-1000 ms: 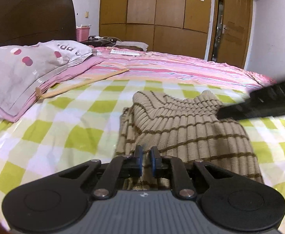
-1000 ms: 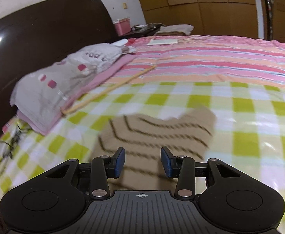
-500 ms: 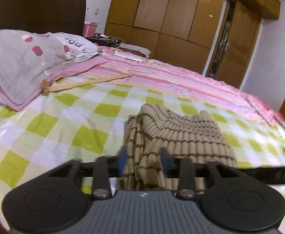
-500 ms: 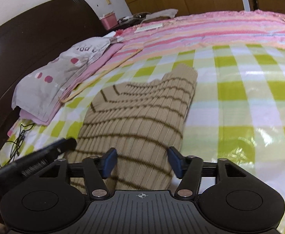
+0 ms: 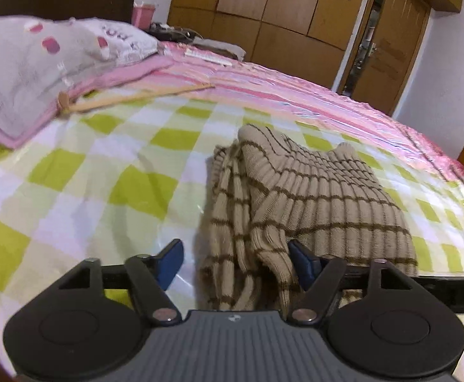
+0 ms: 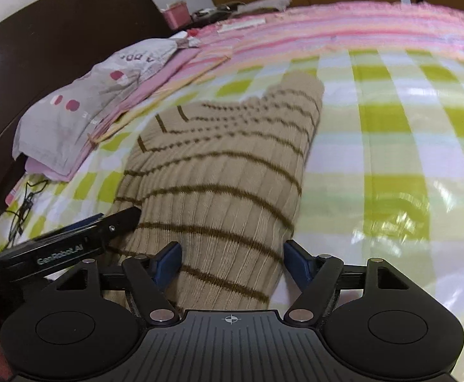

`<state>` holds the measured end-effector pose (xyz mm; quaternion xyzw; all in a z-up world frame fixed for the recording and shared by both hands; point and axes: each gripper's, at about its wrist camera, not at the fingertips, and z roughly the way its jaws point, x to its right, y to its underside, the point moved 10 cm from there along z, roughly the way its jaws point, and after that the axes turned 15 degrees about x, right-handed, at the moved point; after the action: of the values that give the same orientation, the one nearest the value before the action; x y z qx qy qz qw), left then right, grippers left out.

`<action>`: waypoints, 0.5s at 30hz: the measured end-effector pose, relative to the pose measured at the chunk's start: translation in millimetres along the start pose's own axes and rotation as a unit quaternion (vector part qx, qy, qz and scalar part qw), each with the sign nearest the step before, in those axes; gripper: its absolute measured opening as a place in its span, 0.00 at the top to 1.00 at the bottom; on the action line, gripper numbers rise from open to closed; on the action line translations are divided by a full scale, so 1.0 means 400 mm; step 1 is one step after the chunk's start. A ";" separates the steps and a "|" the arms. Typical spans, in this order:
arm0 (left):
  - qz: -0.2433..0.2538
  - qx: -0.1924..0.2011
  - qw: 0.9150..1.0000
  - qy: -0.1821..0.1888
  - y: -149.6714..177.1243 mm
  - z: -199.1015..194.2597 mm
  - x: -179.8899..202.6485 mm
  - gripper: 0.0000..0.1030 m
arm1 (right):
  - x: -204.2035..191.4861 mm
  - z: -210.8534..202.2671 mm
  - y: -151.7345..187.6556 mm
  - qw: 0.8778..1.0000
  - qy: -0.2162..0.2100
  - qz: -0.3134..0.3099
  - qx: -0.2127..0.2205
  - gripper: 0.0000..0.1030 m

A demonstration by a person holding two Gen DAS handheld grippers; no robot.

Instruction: Fold small clothes

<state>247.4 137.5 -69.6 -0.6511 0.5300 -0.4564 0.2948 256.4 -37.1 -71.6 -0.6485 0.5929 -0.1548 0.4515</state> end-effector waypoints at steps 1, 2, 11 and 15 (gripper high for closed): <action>-0.011 -0.003 1.000 0.008 0.004 -0.001 0.000 0.38 | 0.002 0.004 0.002 1.000 -0.001 0.009 0.000 0.29; -0.021 -0.006 1.000 0.014 0.007 -0.004 -0.001 0.40 | 0.002 0.008 0.002 1.000 0.000 0.018 0.002 0.30; -0.044 -0.046 0.997 0.038 0.051 -0.052 0.025 0.58 | 0.013 -0.041 0.001 1.000 -0.018 0.009 -0.015 0.68; -0.038 -0.075 0.995 0.058 0.094 -0.120 0.056 0.60 | 0.018 -0.083 0.020 0.999 -0.020 -0.008 -0.026 0.70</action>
<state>188.5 110.9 -76.4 -0.6637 0.5539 -0.4629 0.1962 228.5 -55.9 -62.1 -0.6681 0.5822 -0.1298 0.4448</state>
